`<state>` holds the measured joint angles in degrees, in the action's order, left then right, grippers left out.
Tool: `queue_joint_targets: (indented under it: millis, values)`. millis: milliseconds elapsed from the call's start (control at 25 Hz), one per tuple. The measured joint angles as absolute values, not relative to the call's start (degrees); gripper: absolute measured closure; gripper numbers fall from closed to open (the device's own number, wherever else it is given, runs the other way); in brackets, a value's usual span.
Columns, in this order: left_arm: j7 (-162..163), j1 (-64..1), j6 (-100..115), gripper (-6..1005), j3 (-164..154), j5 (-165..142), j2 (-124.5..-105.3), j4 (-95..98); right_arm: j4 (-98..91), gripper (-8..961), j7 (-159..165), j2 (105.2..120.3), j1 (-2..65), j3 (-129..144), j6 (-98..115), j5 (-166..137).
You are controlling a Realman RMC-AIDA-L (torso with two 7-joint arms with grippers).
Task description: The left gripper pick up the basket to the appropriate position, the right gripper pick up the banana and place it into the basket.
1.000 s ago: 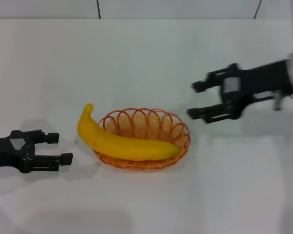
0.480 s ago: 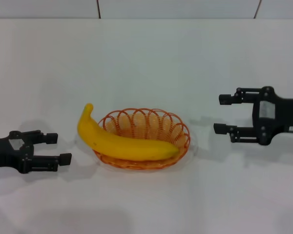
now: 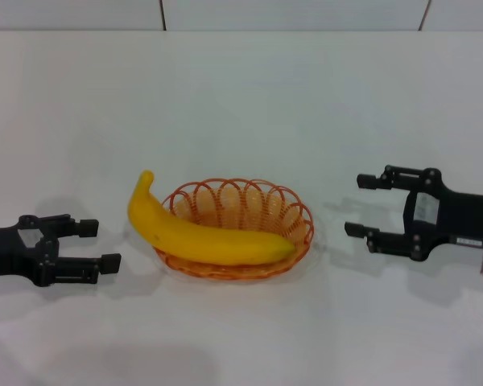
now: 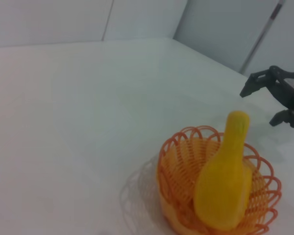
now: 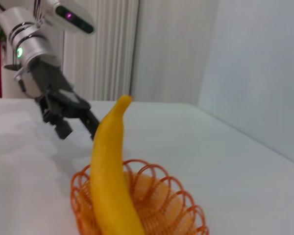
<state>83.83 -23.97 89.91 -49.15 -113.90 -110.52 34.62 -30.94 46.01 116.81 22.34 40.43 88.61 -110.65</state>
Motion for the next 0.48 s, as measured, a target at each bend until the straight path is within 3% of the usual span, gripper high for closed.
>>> queue_joint_targets:
  millis: [240, 480]
  values:
    - [77.0, -23.4, 90.7, 91, -49.2, -113.9, -110.62, 34.5, -30.4, 253, 46.0, 116.76, 22.8, 40.5, 88.9, -112.8]
    - [65.4, -21.7, 90.0, 91, -48.0, -113.3, -112.2, 34.7, -29.6, 221, 47.0, 116.73, 22.7, 39.8, 89.0, -112.4]
